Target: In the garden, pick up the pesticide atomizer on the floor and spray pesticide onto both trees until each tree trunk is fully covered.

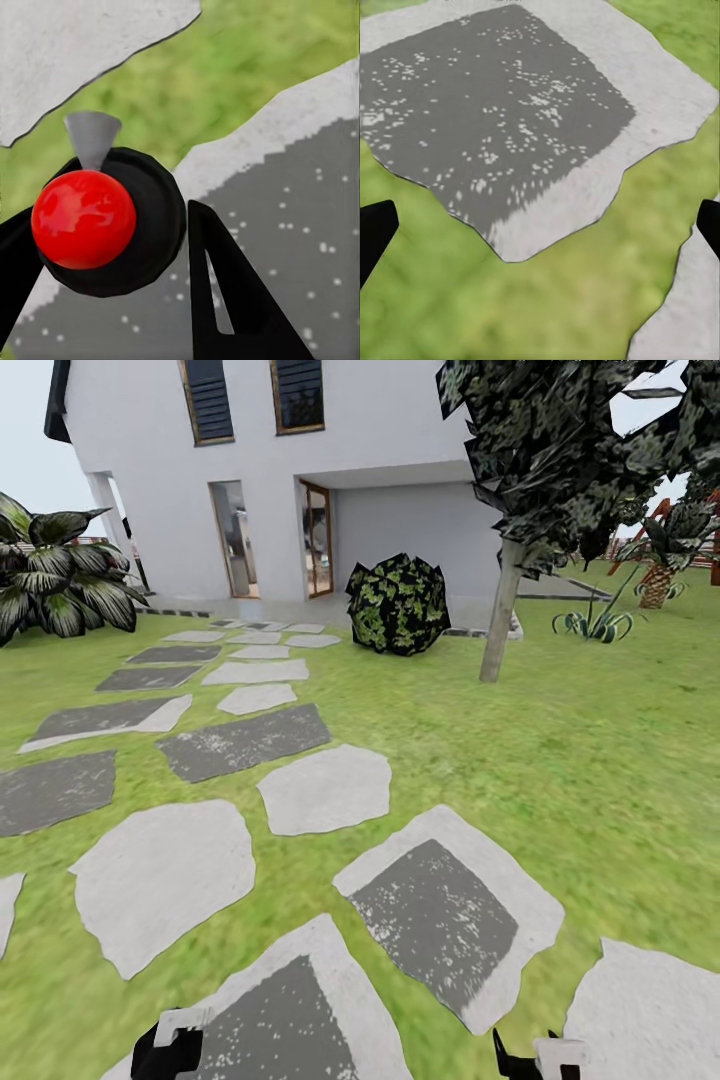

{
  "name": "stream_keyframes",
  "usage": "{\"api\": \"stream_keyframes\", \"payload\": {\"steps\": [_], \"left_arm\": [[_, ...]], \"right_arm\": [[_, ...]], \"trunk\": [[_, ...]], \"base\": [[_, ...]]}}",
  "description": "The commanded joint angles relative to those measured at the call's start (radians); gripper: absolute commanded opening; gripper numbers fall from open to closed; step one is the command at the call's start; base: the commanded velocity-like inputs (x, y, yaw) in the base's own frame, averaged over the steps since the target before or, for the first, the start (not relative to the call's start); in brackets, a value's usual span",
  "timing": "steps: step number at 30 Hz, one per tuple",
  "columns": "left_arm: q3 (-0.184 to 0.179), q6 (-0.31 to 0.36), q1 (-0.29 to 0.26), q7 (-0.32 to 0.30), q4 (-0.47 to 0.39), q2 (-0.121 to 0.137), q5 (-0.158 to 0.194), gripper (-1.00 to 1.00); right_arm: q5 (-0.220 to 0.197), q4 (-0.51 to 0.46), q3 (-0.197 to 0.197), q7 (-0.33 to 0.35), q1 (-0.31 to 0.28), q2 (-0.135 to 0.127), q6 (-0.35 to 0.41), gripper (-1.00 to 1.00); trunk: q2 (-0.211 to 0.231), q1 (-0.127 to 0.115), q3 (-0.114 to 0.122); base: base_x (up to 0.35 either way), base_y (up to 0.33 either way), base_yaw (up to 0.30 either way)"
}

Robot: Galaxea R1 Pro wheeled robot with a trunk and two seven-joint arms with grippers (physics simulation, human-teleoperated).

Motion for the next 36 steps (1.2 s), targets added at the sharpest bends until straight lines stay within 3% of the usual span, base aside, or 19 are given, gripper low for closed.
{"api": "stream_keyframes", "payload": {"steps": [1, 26, 36], "left_arm": [[0.001, -0.003, 0.000, 0.001, 0.001, 0.000, 0.001, -1.00], [0.001, -0.003, 0.000, 0.002, 0.002, 0.000, 0.002, -1.00], [0.027, -0.003, 0.000, 0.001, 0.002, 0.000, 0.001, -1.00]], "right_arm": [[-0.003, 0.001, 0.002, 0.000, 0.000, 0.000, -0.003, 1.00], [-0.004, 0.002, 0.004, -0.004, 0.000, -0.001, -0.003, 1.00], [-0.004, 0.002, 0.004, -0.005, 0.000, -0.001, -0.003, 1.00]], "trunk": [[0.007, -0.004, 0.002], [0.182, -0.100, 0.081], [0.252, -0.138, 0.112]], "base": [[0.000, 0.000, 0.000], [0.000, 0.000, 0.000], [0.000, 0.000, 0.069]]}}
